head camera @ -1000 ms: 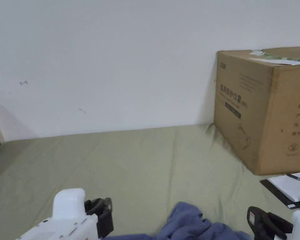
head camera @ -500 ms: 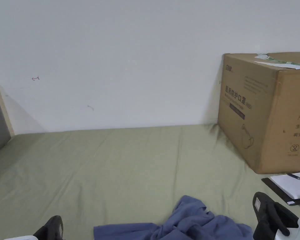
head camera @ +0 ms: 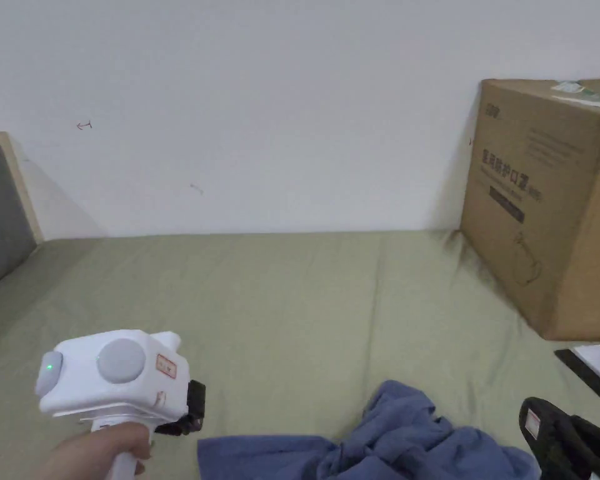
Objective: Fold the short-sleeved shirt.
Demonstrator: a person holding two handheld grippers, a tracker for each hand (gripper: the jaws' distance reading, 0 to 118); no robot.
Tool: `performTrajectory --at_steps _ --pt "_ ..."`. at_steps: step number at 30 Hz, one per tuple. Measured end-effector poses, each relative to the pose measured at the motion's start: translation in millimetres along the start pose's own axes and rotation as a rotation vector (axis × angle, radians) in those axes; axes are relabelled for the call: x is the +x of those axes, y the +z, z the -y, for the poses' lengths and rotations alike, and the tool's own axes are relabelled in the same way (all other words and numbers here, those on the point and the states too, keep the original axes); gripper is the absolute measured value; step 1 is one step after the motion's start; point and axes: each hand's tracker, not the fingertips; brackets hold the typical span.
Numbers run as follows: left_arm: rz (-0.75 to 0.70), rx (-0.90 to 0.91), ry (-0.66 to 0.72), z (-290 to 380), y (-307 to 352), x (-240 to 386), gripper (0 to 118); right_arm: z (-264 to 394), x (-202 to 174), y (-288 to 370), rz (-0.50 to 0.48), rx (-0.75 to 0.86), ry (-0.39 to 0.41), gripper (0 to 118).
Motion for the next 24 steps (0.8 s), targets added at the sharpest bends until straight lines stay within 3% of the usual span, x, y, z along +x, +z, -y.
performTrajectory --at_steps 4,5,7,8,9,13,15,16,18,20,22,24 --pt "-0.095 -0.055 0.058 -16 -85 -21 3 13 6 -16 0.009 -0.051 0.030 0" --pt "-0.096 -0.044 0.056 -19 -97 -23 30 15 8 -20 0.009 -0.068 0.037 0" --pt "-0.072 -0.068 0.072 -25 -127 -35 108 21 11 -29 0.004 -0.103 0.048 0" --pt "-0.059 -0.113 0.088 -26 -138 -37 114 24 13 -33 0.001 -0.115 0.048 0" --pt "-0.001 -0.083 0.107 -28 -145 -38 111 26 15 -37 -0.003 -0.127 0.046 0" --pt "-0.041 -0.159 0.108 -23 -180 -42 111 35 18 -52 -0.001 -0.168 0.049 0" --pt "-0.084 -0.180 0.023 -20 -192 -35 110 39 20 -57 -0.003 -0.183 0.037 0" --pt "-0.114 -0.149 -0.041 -15 -192 -31 103 41 20 -60 -0.001 -0.192 0.032 0" --pt "-0.213 -0.065 -0.084 -3 -184 -16 67 43 20 -63 -0.001 -0.201 0.024 0" --pt "-0.205 0.051 -0.090 11 -171 -8 0 44 21 -65 -0.006 -0.196 0.006 0" --pt "-0.070 0.079 -0.066 29 -142 6 0 40 22 -72 -0.006 -0.190 0.003 0" --pt "-0.046 0.109 -0.038 40 -129 4 0 28 28 -87 -0.023 -0.184 -0.010 0"
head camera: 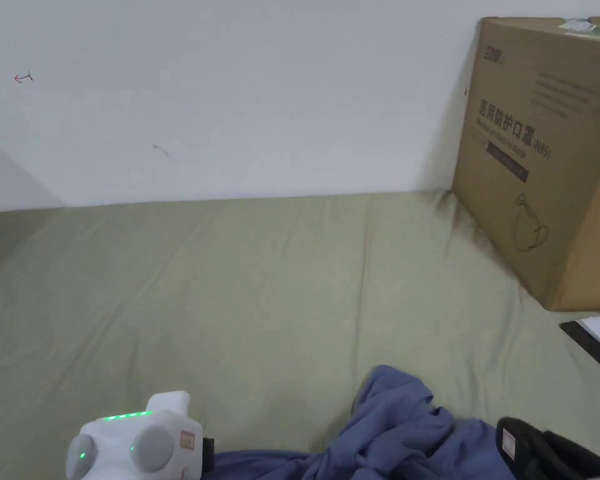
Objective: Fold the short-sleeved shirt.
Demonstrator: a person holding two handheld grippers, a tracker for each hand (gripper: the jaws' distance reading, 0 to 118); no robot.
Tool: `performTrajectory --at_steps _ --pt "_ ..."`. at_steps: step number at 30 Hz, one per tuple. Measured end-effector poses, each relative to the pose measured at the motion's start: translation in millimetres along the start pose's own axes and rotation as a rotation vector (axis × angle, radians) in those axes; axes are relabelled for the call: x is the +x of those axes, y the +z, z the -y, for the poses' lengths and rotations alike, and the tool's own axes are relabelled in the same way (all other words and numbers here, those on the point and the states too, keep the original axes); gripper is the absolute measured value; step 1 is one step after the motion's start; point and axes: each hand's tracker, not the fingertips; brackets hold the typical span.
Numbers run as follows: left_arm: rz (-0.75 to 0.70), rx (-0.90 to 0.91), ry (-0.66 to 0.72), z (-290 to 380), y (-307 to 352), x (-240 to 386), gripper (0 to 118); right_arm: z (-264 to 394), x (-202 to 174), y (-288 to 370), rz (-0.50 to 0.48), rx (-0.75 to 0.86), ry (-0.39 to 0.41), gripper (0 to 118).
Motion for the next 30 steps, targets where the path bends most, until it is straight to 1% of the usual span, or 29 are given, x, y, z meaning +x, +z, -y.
performTrajectory --at_steps 1,2,3,4,6,7,8,9,10,11,12,13,14,15,17,18,19,20,21,22,23,24,25,26,28,30 --pt "0.018 0.012 0.023 4 7 -2 0 -12 6 -12 -0.027 -0.001 -0.016 0" --pt "0.019 0.022 0.037 -2 5 -9 0 -24 12 -29 -0.042 -0.031 -0.001 0" --pt "0.024 0.022 0.042 0 10 -12 0 -37 19 -51 -0.056 -0.114 0.033 0" --pt "0.032 0.023 0.051 2 14 -16 0 -47 28 -75 -0.069 -0.204 0.042 0" --pt "0.049 0.023 0.064 1 17 -21 0 -59 46 -127 -0.068 -0.423 0.008 0" --pt "0.054 0.022 0.065 2 20 -24 0 -59 56 -154 -0.061 -0.515 -0.040 1" --pt "0.055 0.023 0.065 3 22 -27 0 -58 64 -172 -0.081 -0.595 -0.087 15" --pt "0.054 0.020 0.064 2 20 -30 0 -55 73 -193 -0.072 -0.657 -0.157 45" --pt "0.054 0.016 0.062 0 16 -32 0 -49 76 -209 -0.025 -0.694 -0.194 91" --pt "0.055 0.012 0.059 0 17 -35 0 -42 79 -226 -0.008 -0.739 -0.221 118" --pt "0.058 0.011 0.059 1 17 -37 0 -40 81 -237 0.009 -0.760 -0.237 114" --pt "0.063 0.011 0.058 2 18 -40 0 -37 82 -251 0.022 -0.718 -0.266 110" --pt "0.065 0.011 0.055 1 13 -39 0 -34 80 -267 0.047 -0.741 -0.270 110" --pt "0.067 0.014 0.053 1 13 -40 0 -23 78 -278 0.070 -0.786 -0.264 110" --pt "0.070 0.014 0.042 0 11 -43 0 -12 76 -302 0.077 -0.842 -0.249 109" --pt "0.062 0.011 0.032 1 9 -40 0 -5 74 -313 0.104 -0.891 -0.226 107" --pt "0.054 0.007 0.022 1 7 -41 0 3 70 -326 0.120 -0.949 -0.208 101" --pt "0.047 0.002 0.015 1 6 -42 0 10 68 -332 0.125 -1.001 -0.197 86" --pt "0.044 -0.004 0.012 2 4 -43 0 14 66 -335 0.123 -1.026 -0.199 66" --pt "0.041 -0.007 0.012 6 6 -36 0 15 64 -334 0.126 -1.006 -0.200 53" --pt "0.042 -0.012 0.019 7 5 -37 0 12 59 -328 0.151 -0.990 -0.163 30" --pt "0.043 -0.018 0.029 9 4 -38 0 8 58 -323 0.148 -0.966 -0.126 11" --pt "0.047 -0.022 0.032 11 5 -37 0 4 59 -319 0.095 -0.954 -0.129 10" --pt "0.051 -0.027 0.031 13 7 -35 0 0 60 -314 0.077 -0.960 -0.142 10" --pt "0.045 -0.029 0.025 17 14 -34 0 -13 67 -296 0.068 -0.927 -0.157 10" --pt "0.049 -0.016 0.039 19 31 -32 0 -33 73 -270 0.056 -0.839 -0.159 10"
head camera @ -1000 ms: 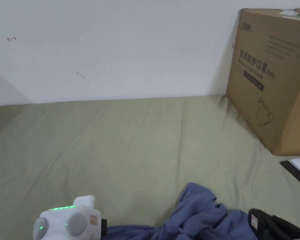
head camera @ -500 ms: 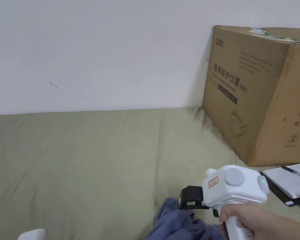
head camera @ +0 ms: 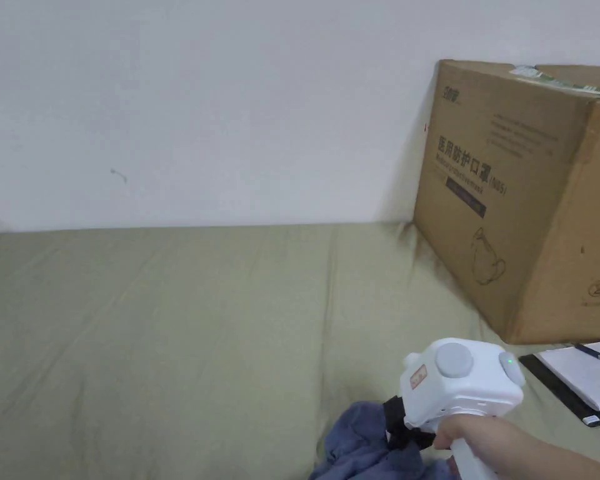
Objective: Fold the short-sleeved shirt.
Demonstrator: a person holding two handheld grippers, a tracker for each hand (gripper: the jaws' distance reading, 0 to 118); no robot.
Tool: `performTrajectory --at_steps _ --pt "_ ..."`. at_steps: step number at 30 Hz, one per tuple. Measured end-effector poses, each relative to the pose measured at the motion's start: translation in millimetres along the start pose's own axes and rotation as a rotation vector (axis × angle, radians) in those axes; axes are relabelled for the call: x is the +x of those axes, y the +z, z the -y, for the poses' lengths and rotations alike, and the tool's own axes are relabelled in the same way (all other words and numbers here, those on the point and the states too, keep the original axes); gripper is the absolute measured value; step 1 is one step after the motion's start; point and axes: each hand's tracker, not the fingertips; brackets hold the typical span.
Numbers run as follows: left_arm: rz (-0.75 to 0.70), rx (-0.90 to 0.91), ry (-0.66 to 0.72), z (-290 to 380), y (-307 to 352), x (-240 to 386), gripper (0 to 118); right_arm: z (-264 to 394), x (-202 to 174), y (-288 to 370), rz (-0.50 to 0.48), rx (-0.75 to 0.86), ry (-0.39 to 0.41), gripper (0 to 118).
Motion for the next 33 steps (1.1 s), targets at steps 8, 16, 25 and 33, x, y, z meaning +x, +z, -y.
performTrajectory --at_steps 8,16,25,33 --pt "0.003 0.250 0.011 -32 118 8 0 31 33 182 -0.112 0.288 -0.029 10" --pt "0.019 0.510 -0.029 -75 265 35 0 67 30 332 -0.141 0.506 0.013 10" --pt "0.014 0.727 -0.067 -125 373 56 0 46 13 443 -0.118 0.699 0.048 10" --pt "-0.037 0.797 -0.044 -197 370 51 0 -32 0 445 -0.090 0.775 0.006 10"
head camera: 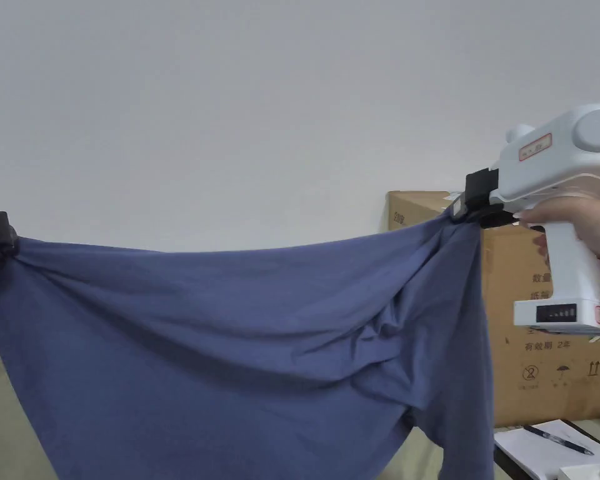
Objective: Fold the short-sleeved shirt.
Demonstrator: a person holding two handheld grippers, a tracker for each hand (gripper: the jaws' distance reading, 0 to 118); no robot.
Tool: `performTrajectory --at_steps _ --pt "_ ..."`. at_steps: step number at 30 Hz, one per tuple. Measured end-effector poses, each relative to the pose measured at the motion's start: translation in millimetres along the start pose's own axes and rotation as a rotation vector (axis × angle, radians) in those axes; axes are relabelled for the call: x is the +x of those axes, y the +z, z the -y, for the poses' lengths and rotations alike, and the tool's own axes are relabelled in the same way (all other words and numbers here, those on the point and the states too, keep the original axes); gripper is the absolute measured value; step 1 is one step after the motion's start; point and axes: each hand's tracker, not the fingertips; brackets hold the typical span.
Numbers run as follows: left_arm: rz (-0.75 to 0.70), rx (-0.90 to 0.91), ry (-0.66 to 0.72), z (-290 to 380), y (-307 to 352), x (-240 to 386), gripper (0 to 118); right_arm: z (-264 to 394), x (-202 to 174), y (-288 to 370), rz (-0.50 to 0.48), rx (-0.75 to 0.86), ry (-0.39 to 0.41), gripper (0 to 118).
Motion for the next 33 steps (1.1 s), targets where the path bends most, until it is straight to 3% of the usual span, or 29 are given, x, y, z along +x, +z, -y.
performTrajectory --at_steps 7,14,18,22,26,33 --pt "-0.064 0.001 0.064 5 -71 -13 0 -1 -9 -85 0.025 0.020 -0.016 10" --pt "-0.098 -0.097 0.111 68 -121 -32 0 66 2 -146 0.037 0.001 -0.016 10" --pt "-0.079 -0.213 0.147 152 -131 -47 0 150 29 -175 0.041 -0.145 -0.019 10" --pt "-0.110 -0.447 0.159 264 -127 -58 0 260 69 -200 0.091 -0.408 -0.021 10" --pt "-0.129 -0.621 0.093 354 -99 -65 0 351 102 -187 0.117 -0.587 -0.031 10" --pt "-0.110 -0.622 0.056 391 -14 -95 0 412 128 -104 0.084 -0.647 -0.015 11"
